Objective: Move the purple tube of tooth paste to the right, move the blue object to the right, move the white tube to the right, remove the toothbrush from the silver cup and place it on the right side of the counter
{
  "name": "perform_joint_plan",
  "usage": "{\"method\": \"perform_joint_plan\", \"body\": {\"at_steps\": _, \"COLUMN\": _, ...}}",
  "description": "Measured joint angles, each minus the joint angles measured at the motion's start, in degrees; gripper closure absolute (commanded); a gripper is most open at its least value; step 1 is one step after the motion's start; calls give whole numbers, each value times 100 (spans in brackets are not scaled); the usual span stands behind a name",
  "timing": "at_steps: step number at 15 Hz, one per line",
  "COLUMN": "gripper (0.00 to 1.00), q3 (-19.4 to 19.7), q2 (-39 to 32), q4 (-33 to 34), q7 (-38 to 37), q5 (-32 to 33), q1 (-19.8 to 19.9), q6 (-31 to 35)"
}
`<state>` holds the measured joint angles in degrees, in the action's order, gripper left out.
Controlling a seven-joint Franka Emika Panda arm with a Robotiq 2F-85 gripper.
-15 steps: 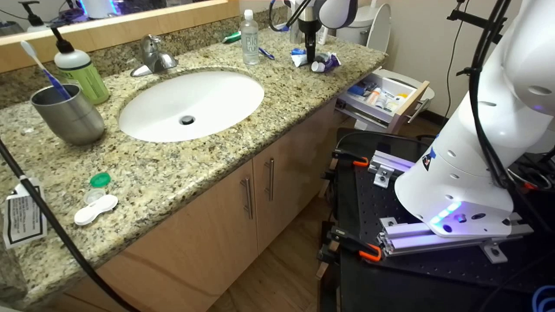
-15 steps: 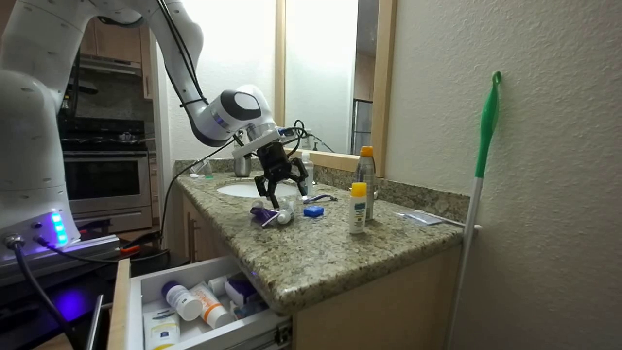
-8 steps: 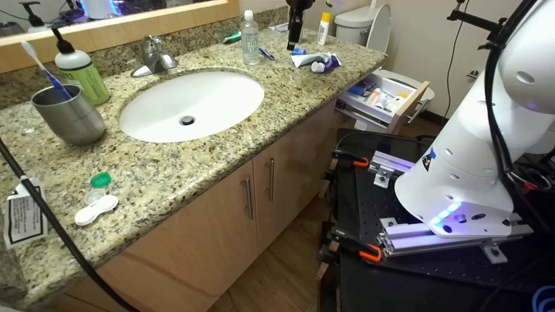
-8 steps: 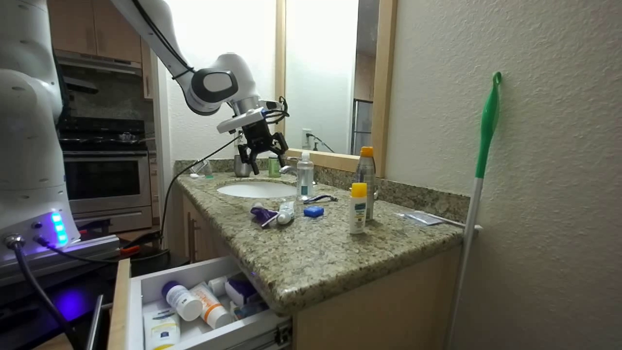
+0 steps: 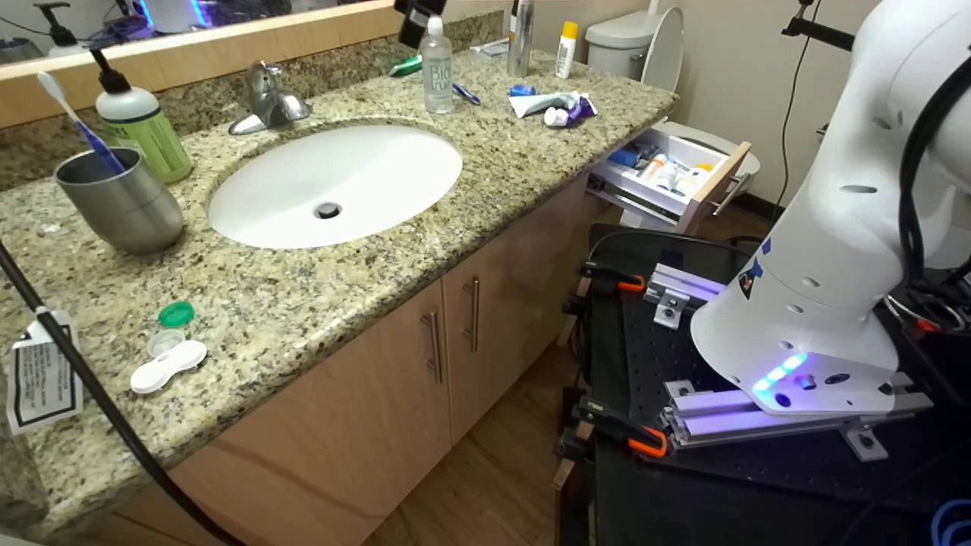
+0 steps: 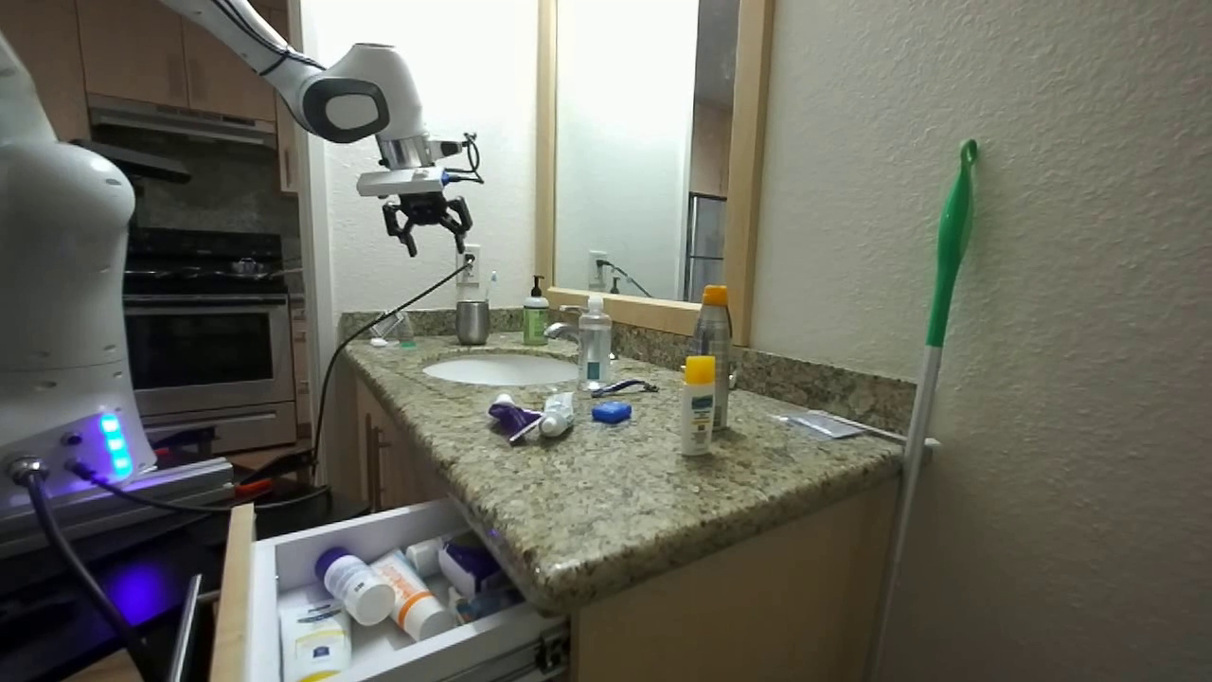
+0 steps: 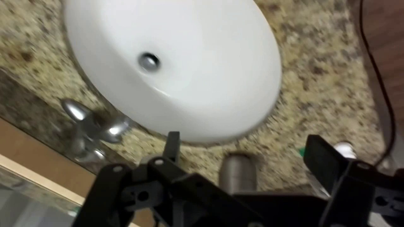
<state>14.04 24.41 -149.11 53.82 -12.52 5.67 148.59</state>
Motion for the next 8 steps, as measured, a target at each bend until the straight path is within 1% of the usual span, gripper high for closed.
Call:
{"method": "perform_joint_plan", "body": {"at_steps": 2, "gripper": 0, "q3": -20, "q2": 231, "q4": -1, "q7": -210, "q5": -457, "q1": -742, "q6": -120}}
{"method": "perform_joint_plan", "body": {"at_steps": 3, "gripper": 0, "q3": -20, "q2": 275, "q4": -2, "q7": -281, "q5": -507, "q1": -891, "q6": -136}}
{"method": "perform_joint_plan", "body": {"at_steps": 5, "gripper": 0, "q3": 2, "q2": 290, "q4": -2, "q7": -298, "q5": -502, "q1": -923, "q6": -149}}
{"method": "perform_joint_plan", "body": {"at_steps": 6, "gripper": 0, "q3": 2, "q2": 277, "q4": -2, "q7": -310, "q5": -401, "q1": -923, "q6": -145}}
{"method": "perform_joint_plan", "body": {"at_steps": 7, "gripper": 0, "q3": -58, "q2": 198, "q4": -8, "q7": -442, "q5": -269, "q1": -923, "q6": 85}}
{"method": "perform_joint_plan", "body": {"at_steps": 8, "gripper": 0, "q3": -166, "q2": 14, "q4": -8, "q7": -633, "q5": -221, "q1": -961, "q6": 470}}
